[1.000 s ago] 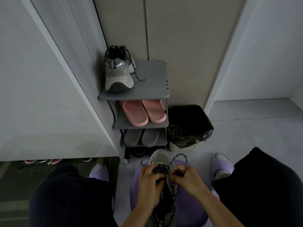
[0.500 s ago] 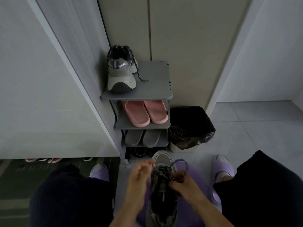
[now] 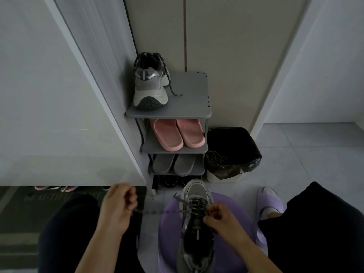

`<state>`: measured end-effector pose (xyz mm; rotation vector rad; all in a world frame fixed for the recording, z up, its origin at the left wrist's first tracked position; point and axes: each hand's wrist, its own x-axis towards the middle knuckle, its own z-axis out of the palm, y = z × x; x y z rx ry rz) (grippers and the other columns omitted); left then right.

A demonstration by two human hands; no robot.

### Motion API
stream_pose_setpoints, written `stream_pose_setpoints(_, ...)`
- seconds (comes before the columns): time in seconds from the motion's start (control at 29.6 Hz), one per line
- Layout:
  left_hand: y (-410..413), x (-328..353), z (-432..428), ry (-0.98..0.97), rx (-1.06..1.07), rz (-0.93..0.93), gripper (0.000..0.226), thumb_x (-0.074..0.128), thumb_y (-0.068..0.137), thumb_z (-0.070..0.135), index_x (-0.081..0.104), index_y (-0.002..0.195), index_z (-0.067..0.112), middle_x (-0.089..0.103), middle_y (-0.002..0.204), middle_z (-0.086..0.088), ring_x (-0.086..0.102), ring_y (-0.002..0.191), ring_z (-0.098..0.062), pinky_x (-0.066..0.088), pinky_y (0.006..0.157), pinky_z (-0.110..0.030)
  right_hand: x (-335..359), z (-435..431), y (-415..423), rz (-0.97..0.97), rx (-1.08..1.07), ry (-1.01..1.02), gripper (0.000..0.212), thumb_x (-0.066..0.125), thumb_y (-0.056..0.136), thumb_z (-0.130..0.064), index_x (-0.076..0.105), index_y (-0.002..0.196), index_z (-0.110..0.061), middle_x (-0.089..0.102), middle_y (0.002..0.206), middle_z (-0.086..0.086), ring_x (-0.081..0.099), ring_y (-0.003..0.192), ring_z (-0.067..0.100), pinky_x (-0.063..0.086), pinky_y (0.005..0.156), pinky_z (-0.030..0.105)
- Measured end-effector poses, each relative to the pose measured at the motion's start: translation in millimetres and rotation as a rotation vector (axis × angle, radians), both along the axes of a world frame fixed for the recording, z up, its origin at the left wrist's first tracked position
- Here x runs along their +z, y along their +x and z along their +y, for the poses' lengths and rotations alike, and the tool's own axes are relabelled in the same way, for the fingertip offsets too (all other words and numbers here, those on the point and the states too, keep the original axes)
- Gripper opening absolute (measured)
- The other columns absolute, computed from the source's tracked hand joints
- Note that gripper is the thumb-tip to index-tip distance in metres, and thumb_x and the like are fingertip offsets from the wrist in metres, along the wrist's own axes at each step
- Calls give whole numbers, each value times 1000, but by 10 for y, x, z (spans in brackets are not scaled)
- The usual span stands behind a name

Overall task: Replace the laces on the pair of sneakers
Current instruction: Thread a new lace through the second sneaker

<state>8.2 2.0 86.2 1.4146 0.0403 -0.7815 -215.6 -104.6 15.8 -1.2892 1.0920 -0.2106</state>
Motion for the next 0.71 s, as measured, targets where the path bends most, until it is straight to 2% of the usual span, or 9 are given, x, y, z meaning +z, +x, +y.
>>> stream_pose_setpoints(0.1, -323, -152, 116, 223, -347, -20, 28, 40, 91, 1, 43, 65, 12, 42, 49, -3, 29, 32, -6, 16, 33, -10, 48, 17, 6, -22, 33, -131, 26, 64, 80, -4, 51, 91, -24, 49, 75, -2, 46, 65, 9, 40, 58, 13)
stream_pose_setpoints(0.17, -489, -280, 201, 343, -602, -9, 21, 45, 93, 6, 47, 73, 10, 47, 49, -2, 28, 32, -6, 17, 33, -11, 79, 33, 29, 61, 165, -409, 27, 62, 80, -8, 56, 97, -29, 46, 82, -8, 46, 67, 7, 38, 61, 9)
stream_pose_setpoints(0.27, -599, -421, 214, 543, -963, -166, 12, 52, 92, 17, 48, 83, 11, 48, 56, -1, 36, 31, -5, 26, 34, -15, 130, 69, 79, 300, 385, -804, 28, 57, 82, -24, 59, 110, -25, 40, 109, -7, 54, 91, 11, 35, 68, 13)
stream_pose_setpoints(0.34, -596, -420, 154, 601, -1122, -311, 21, 53, 92, 28, 50, 75, 16, 47, 56, 3, 42, 36, -1, 32, 40, -16, 117, 79, 100, 347, 446, -862, 25, 56, 84, -29, 58, 108, -23, 38, 114, -4, 53, 100, 16, 31, 63, 14)
stream_pose_setpoints(0.44, -537, -395, 62, 616, -1141, -389, 33, 49, 92, 39, 59, 77, 11, 60, 64, -5, 54, 49, -12, 45, 53, -23, 130, 84, 58, 259, 574, -904, 22, 53, 78, -36, 62, 95, -26, 45, 104, -5, 57, 92, 12, 31, 60, 9)
stream_pose_setpoints(0.54, -478, -443, -54, 714, -1036, -945, 22, 50, 91, 33, 61, 96, 14, 66, 95, -6, 62, 88, -20, 47, 79, -33, 172, 105, 1, 190, 745, -1020, 32, 41, 67, -47, 64, 81, -29, 55, 90, -6, 61, 78, 6, 40, 59, 11)
stream_pose_setpoints(0.57, -480, -439, -113, 661, -967, -1045, 19, 53, 89, 27, 59, 105, 18, 63, 106, -1, 58, 100, -17, 44, 86, -30, 190, 135, 14, 171, 827, -1005, 37, 39, 69, -48, 66, 86, -28, 56, 95, -3, 60, 87, 10, 44, 65, 18)
stream_pose_setpoints(0.64, -508, -461, -260, 505, -995, -1130, 36, 54, 86, 16, 52, 122, 19, 54, 125, 3, 47, 117, -14, 32, 97, -20, 188, 194, 33, 95, 903, -972, 44, 37, 73, -50, 65, 99, -28, 56, 106, -1, 55, 101, 13, 45, 76, 26)
stream_pose_setpoints(0.71, -532, -489, -380, 487, -1140, -1126, 41, 49, 81, 18, 53, 121, 15, 53, 127, 0, 46, 120, -17, 31, 100, -22, 225, 187, 58, 45, 796, -861, 43, 37, 75, -49, 63, 103, -29, 57, 103, -6, 54, 96, 5, 43, 80, 23)
